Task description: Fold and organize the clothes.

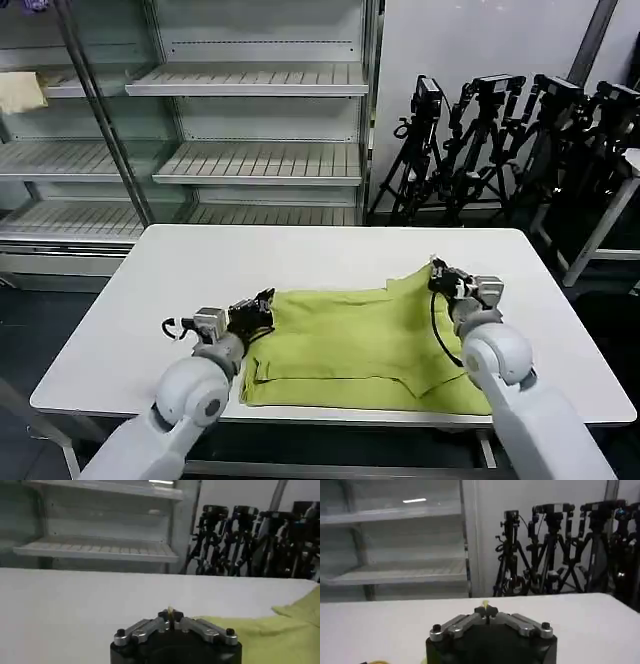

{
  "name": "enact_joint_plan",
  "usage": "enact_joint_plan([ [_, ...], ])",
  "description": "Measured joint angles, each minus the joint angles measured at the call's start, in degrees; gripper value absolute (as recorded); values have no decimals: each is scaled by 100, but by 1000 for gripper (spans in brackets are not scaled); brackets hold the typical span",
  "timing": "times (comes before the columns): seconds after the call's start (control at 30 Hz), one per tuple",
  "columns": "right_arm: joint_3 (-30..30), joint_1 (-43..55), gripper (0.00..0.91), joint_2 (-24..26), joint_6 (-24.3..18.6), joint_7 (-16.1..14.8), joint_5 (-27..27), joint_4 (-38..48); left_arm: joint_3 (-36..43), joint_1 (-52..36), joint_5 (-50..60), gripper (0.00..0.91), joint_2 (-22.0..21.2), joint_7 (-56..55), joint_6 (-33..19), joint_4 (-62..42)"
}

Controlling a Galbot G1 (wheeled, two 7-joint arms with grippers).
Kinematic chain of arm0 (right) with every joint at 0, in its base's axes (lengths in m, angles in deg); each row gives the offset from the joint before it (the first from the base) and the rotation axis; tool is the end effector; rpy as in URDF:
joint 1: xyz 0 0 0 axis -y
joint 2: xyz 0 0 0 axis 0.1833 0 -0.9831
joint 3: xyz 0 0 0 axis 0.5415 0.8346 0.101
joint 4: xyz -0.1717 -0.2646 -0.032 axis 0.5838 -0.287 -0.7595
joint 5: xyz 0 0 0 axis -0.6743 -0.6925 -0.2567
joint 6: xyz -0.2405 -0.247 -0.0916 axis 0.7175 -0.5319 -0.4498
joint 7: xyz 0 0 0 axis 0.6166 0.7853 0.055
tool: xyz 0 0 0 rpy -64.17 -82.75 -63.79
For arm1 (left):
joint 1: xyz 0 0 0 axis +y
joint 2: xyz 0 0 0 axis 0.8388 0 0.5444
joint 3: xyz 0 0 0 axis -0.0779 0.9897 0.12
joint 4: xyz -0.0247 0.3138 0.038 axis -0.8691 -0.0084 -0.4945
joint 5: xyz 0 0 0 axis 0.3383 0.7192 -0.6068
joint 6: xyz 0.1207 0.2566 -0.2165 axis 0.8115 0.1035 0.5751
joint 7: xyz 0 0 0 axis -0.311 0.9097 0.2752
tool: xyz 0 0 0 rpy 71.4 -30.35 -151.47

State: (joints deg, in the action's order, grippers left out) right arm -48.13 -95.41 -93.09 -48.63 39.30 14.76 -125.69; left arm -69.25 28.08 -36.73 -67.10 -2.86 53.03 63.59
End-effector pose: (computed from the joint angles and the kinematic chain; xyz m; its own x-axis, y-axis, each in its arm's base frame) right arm 0.3425 -0.0423 -0.1619 -0.9779 -0.0685 0.1975 -0.0614 0.9972 0.0421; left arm 0.3097 -0.0288 -0.1805 -0.9093 0.2536 0.3299 0.2364 0.9673 -0.0920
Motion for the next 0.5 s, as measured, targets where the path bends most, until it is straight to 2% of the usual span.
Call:
enact_joint_plan([
  [0.5,-761,-1490,0,204,-21,-261,-164,-1232,-189,740,278,71,373,289,64,606],
])
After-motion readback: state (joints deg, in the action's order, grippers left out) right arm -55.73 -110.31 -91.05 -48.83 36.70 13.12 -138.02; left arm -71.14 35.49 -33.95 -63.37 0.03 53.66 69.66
